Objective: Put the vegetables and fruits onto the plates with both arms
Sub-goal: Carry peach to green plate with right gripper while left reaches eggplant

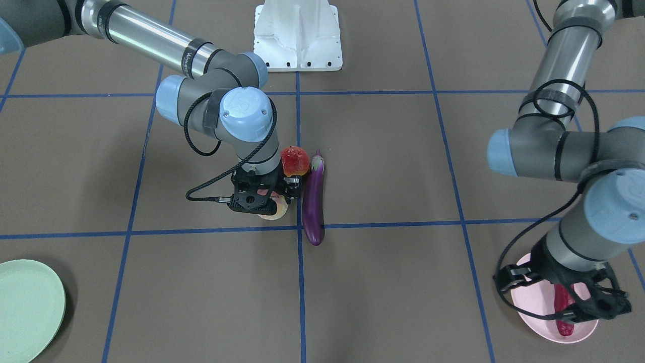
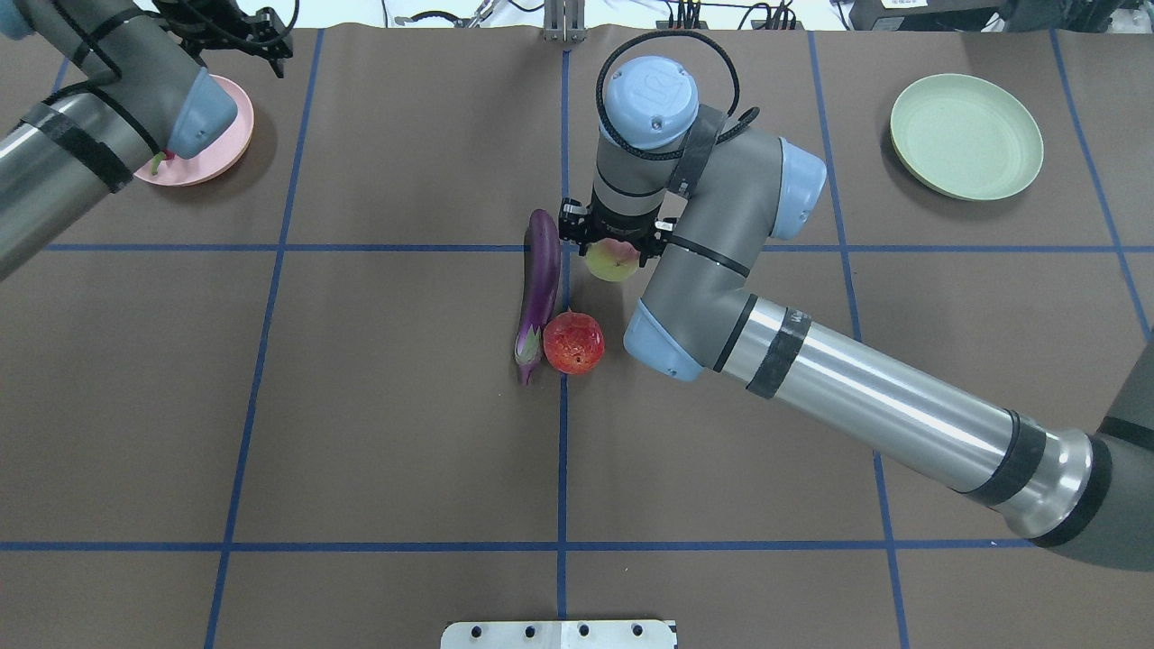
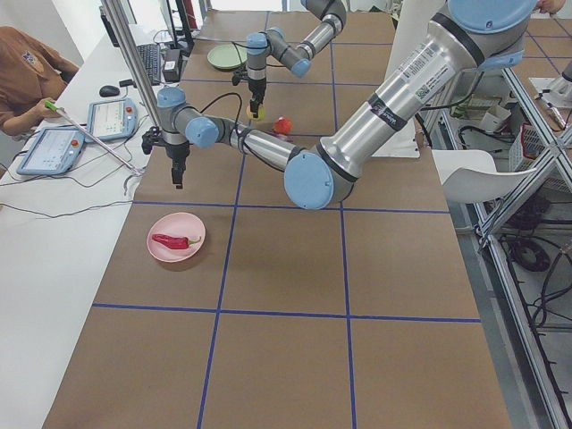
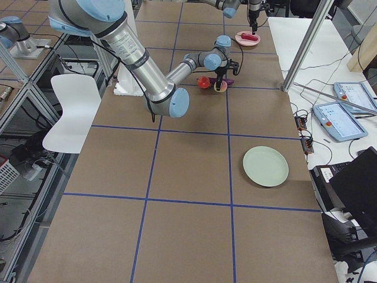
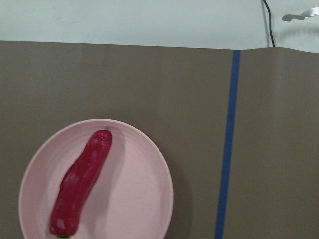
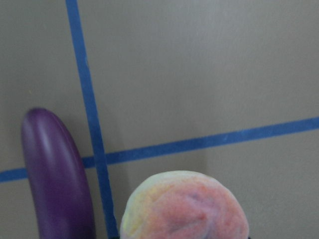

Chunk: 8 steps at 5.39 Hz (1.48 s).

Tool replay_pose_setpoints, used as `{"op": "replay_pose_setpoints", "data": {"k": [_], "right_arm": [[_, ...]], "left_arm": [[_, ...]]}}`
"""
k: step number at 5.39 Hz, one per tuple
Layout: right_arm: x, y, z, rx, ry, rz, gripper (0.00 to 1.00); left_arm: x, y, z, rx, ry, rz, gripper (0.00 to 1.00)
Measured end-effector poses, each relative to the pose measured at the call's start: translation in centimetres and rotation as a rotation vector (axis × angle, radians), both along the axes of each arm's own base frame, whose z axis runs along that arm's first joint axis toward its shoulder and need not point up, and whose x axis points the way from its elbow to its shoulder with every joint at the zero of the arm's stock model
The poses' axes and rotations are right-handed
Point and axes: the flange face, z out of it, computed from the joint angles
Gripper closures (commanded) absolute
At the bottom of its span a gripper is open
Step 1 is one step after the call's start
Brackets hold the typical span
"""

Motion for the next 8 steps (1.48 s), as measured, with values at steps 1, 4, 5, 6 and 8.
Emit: {"op": "replay_pose_setpoints", "data": {"k": [1, 4, 5, 6, 8], "right_arm": [[4.4, -2.6, -0.3, -0.011, -0.029, 0.033, 1.00], [17.3, -6.6, 5.6, 0.075, -0.016, 0.035, 1.00], [21.3, -7.5, 8.9, 0.128, 0.016, -0.002, 1.00], [24.8, -8.3, 12.2, 0.171, 0.043, -0.050, 1.00], [31.3, -10.3, 18.8, 0.226, 0.102, -0.130, 1.00]], "left_arm": [[5.5, 3.1, -4.4, 0.007, 0.057, 0.026, 0.00], [18.9, 11.6, -16.5, -0.041, 0.193, 0.064, 0.00], [21.8, 13.3, -18.0, -0.061, 0.201, 0.070, 0.00], [24.4, 13.9, -18.8, -0.057, 0.191, 0.068, 0.00], [27.8, 14.6, -17.9, -0.034, 0.160, 0.058, 0.00]]}}
